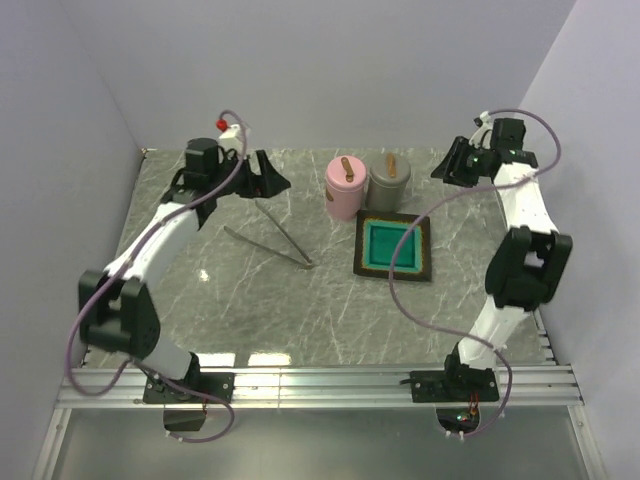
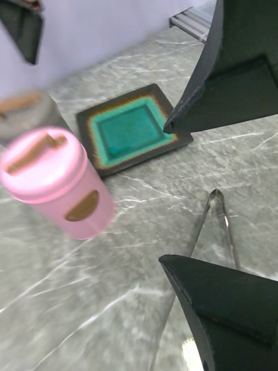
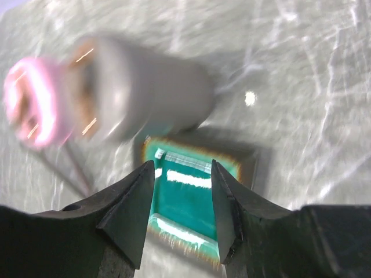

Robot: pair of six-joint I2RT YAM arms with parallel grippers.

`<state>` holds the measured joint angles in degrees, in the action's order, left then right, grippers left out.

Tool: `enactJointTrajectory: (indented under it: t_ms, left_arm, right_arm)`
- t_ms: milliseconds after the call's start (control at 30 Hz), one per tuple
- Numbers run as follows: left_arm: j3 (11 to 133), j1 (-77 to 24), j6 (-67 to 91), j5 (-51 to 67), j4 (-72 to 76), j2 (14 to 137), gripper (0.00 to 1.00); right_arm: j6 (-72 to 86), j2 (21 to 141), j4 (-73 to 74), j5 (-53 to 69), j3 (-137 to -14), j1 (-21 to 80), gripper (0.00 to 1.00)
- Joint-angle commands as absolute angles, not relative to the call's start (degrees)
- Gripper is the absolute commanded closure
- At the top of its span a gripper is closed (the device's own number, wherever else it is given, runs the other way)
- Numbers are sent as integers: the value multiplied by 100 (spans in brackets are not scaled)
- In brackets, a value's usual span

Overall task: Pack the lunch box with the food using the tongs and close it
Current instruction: Move the lunch box

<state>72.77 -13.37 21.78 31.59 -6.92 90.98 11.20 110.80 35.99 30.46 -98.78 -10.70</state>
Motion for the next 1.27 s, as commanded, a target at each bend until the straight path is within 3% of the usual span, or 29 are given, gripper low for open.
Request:
enactJointTrajectory:
  t_ms: [0, 367, 433, 567, 667, 900, 1233]
  left_arm:
    - [6997, -1204, 1951, 2901, -580, 8123, 7]
    - [6609, -967, 836, 2382, -2054, 6584, 1]
    - [6609, -967, 625, 2190, -2310, 6496, 0]
    - [6347, -967, 335, 1855, -2645, 6049, 1]
    - [5907, -967, 159, 1750, -2716, 5645, 1]
    - [5248, -967, 185, 818, -2962, 5291, 0]
    - [5097, -967, 158, 800, -3005, 4930, 0]
  right_arm:
    - [510, 10021, 3753, 3383, -9239, -1020, 49]
    - [-613, 7165, 4007, 3349, -7182, -818, 45]
    - [-816, 6727, 4060, 3087, -6823, -581, 40]
    - [-1159, 6083, 4017, 2646, -6180, -71, 14]
    - [-1160, 5749, 3929, 2374, -5749, 377, 7]
    - [-906, 5283, 3727, 2013, -5081, 1001, 4]
    - [-809, 5045, 3823, 1890, -4983, 1213, 1]
